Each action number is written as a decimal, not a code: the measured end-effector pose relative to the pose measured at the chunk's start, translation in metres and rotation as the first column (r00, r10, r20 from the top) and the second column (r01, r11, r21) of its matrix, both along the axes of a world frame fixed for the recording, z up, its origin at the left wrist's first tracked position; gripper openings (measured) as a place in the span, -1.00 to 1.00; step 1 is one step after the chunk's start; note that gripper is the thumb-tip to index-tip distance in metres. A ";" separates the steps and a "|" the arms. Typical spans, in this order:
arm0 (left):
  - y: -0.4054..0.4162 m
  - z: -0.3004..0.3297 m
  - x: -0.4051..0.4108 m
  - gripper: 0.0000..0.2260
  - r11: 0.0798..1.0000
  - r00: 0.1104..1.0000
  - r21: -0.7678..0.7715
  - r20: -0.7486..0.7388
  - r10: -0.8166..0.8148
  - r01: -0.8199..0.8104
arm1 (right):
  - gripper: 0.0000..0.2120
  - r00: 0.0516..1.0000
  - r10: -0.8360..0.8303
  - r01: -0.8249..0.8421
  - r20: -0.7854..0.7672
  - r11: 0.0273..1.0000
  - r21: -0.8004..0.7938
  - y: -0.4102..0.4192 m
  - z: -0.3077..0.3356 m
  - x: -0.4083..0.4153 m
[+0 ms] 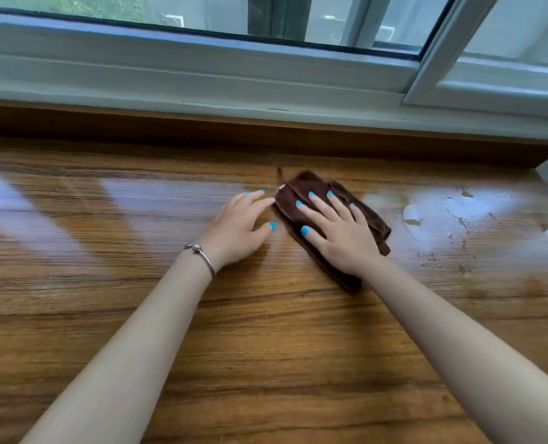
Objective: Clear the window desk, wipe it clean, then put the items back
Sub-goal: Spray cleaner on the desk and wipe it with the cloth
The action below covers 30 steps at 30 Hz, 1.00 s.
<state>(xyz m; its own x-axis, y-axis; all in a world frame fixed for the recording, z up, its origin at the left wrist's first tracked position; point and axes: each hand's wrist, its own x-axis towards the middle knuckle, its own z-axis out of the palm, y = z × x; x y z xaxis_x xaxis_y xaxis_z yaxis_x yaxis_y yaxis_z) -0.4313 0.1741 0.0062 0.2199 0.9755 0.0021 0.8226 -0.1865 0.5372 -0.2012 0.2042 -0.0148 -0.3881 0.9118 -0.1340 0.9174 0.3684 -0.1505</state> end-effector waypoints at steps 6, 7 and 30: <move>-0.008 0.007 0.027 -0.55 0.997 0.994 0.025 0.088 0.067 -0.069 | -0.52 0.969 0.244 -0.242 -0.022 0.967 0.082 -0.152 -0.006 0.048; -0.012 0.008 0.031 -0.54 0.997 0.995 0.023 0.078 0.069 -0.071 | -0.53 0.961 0.277 -0.276 -0.013 0.959 0.067 -0.145 -0.004 0.053; -0.157 0.008 0.124 -0.58 0.941 0.940 0.048 0.084 0.330 -0.334 | -0.53 0.906 0.419 -0.414 -0.064 0.907 0.075 -0.212 -0.012 0.124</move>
<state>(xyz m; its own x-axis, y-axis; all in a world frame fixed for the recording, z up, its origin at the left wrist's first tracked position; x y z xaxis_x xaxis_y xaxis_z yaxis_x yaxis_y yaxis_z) -0.3068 0.0174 0.0143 -0.1196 0.9905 0.0677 0.8017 0.0561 0.5950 -0.0769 -0.0074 -0.0264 -0.7413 0.6699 -0.0399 0.6648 0.7249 -0.1805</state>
